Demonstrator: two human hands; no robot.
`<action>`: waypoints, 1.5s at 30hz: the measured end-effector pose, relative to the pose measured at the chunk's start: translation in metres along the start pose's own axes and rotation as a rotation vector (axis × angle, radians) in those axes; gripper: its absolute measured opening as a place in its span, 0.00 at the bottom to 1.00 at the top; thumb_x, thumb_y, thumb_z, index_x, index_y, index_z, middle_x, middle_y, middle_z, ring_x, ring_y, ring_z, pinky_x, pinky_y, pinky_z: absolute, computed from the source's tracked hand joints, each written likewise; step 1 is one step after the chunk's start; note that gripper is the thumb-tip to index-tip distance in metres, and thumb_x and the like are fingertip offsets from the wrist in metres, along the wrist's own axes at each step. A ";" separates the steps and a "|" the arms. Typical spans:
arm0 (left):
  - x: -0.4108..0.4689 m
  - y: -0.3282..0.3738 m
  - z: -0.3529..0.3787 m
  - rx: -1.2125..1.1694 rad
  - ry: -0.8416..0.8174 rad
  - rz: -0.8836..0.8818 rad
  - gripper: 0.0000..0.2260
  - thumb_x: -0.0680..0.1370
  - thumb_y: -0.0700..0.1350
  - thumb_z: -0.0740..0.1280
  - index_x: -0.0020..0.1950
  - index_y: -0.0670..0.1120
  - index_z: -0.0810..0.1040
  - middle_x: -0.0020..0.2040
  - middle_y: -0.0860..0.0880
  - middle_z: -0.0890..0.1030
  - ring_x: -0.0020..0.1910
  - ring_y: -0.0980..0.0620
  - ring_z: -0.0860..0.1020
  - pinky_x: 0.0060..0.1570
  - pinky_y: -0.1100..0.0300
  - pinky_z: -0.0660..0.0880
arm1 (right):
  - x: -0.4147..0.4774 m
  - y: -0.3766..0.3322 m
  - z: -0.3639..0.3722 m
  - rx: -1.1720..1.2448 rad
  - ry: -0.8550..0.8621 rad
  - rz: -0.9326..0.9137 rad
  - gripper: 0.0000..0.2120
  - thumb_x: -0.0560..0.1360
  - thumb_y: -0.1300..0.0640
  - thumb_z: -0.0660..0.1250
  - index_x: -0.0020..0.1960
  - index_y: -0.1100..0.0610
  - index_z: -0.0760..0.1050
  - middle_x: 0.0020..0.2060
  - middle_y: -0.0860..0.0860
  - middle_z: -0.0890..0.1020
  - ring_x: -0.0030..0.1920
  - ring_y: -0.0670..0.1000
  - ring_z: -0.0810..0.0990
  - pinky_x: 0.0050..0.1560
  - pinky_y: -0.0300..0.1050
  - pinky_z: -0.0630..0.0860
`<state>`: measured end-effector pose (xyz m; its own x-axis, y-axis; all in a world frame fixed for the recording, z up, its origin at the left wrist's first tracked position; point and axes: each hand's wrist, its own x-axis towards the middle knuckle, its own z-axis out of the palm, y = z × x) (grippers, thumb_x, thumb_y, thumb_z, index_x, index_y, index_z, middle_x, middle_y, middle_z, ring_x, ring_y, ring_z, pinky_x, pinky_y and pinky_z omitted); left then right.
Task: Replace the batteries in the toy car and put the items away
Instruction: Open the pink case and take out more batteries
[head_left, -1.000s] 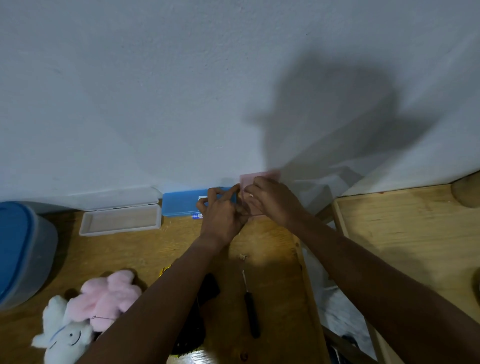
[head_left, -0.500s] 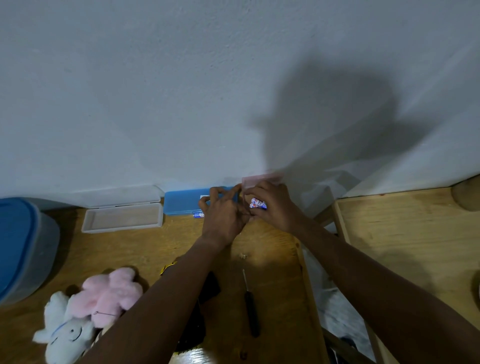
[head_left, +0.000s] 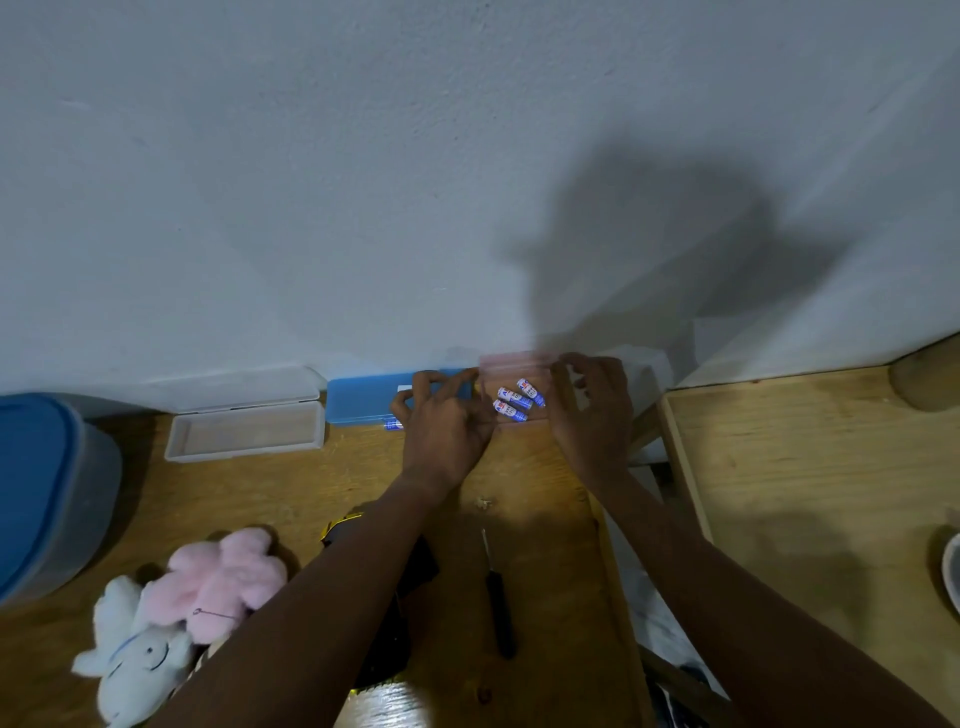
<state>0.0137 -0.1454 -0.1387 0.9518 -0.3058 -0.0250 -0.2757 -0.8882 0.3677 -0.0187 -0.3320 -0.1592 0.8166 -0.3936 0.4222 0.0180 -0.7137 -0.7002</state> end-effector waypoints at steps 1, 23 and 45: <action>-0.001 0.000 0.000 -0.017 0.036 -0.011 0.06 0.75 0.53 0.71 0.40 0.54 0.85 0.69 0.55 0.77 0.69 0.45 0.64 0.60 0.48 0.54 | 0.001 -0.004 -0.001 0.013 -0.007 0.053 0.13 0.74 0.53 0.71 0.56 0.56 0.78 0.51 0.52 0.78 0.48 0.46 0.77 0.45 0.36 0.76; -0.004 0.007 0.002 0.138 0.014 0.066 0.11 0.78 0.55 0.67 0.58 0.56 0.83 0.66 0.55 0.79 0.70 0.47 0.65 0.64 0.44 0.55 | -0.023 0.014 0.009 -0.065 -0.461 -0.078 0.19 0.78 0.52 0.68 0.69 0.48 0.75 0.70 0.48 0.73 0.67 0.47 0.73 0.62 0.35 0.71; -0.020 0.019 -0.027 0.344 -0.483 0.102 0.30 0.83 0.58 0.54 0.82 0.54 0.46 0.83 0.50 0.43 0.79 0.36 0.37 0.72 0.31 0.37 | 0.003 -0.008 0.023 -0.460 -0.666 -0.082 0.20 0.81 0.54 0.61 0.73 0.52 0.69 0.68 0.54 0.75 0.69 0.56 0.70 0.66 0.51 0.73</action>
<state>-0.0071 -0.1466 -0.1061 0.7715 -0.4450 -0.4547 -0.4667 -0.8816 0.0709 -0.0033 -0.3143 -0.1660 0.9975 -0.0060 -0.0705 -0.0278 -0.9491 -0.3137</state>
